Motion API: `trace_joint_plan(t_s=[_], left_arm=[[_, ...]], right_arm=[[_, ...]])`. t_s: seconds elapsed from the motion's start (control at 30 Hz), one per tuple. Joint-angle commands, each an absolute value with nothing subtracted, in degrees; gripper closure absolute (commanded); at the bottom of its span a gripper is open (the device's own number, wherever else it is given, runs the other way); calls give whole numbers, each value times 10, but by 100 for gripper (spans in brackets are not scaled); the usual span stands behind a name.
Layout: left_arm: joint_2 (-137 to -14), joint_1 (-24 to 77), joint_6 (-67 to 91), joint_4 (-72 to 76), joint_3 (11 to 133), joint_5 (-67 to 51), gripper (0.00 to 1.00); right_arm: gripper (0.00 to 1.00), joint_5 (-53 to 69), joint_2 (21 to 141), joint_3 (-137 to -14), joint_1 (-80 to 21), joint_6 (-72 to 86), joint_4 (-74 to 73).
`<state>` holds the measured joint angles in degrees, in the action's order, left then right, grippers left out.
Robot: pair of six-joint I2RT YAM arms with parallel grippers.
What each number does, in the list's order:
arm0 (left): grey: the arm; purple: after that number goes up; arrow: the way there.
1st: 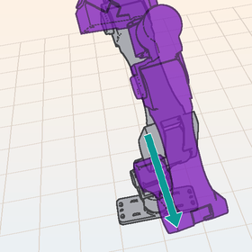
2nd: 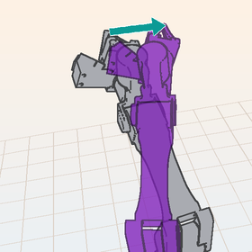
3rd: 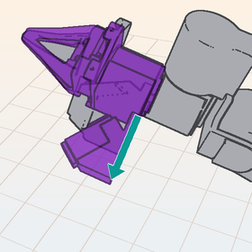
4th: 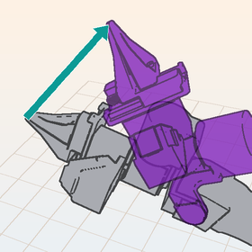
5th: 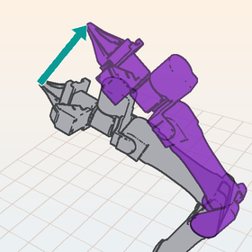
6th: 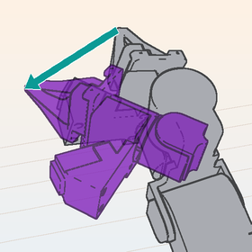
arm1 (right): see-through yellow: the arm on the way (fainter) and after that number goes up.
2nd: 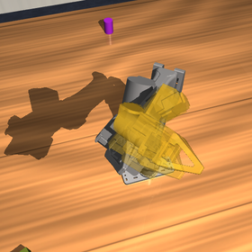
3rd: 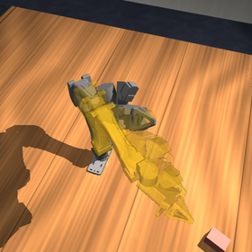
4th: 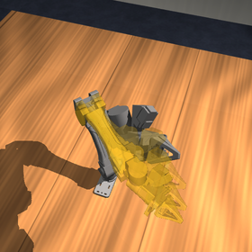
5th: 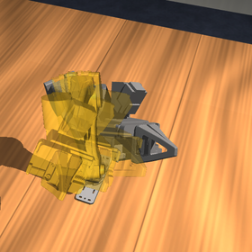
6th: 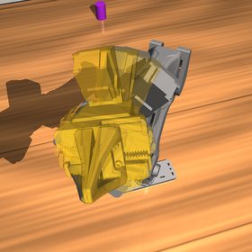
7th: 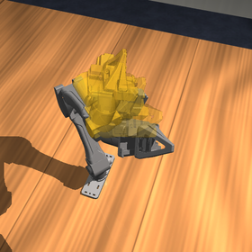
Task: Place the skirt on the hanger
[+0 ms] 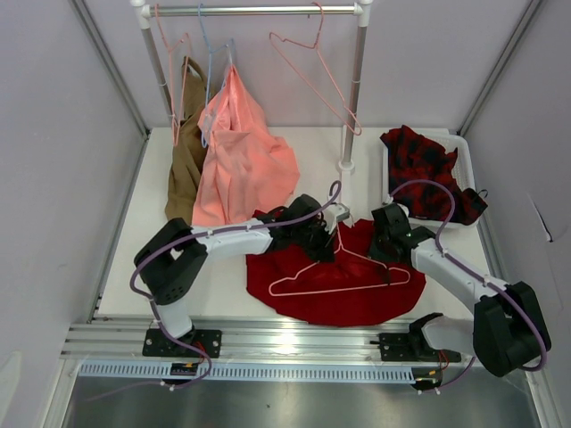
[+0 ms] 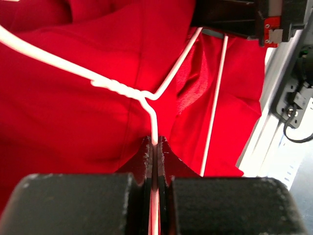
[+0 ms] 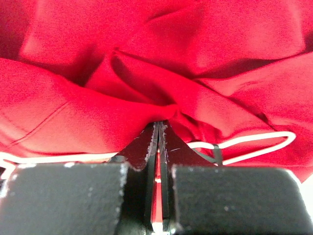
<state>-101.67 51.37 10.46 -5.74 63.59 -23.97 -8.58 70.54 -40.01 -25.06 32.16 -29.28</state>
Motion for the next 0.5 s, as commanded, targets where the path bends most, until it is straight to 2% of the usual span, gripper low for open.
trace_joint_plan(t_s=[0.0,0.13,0.33,0.37,0.43,0.47], left_arm=[[-1021,541,89,-14,659,-288,100],[-1040,545,79,-27,676,-301,100],[-1066,544,37,-62,710,-319,100],[-1068,543,30,-77,714,-327,100],[-1078,542,17,-93,729,-337,98],[-1080,542,16,-100,735,-344,97]], right_arm=[[100,-45,674,-419,-263,349,-279],[100,-41,650,-406,-266,364,-279],[100,-112,622,-394,-262,376,-304],[97,-117,618,-391,-259,379,-304],[84,-125,614,-392,-250,387,-310],[68,-127,613,-395,-247,386,-314]])
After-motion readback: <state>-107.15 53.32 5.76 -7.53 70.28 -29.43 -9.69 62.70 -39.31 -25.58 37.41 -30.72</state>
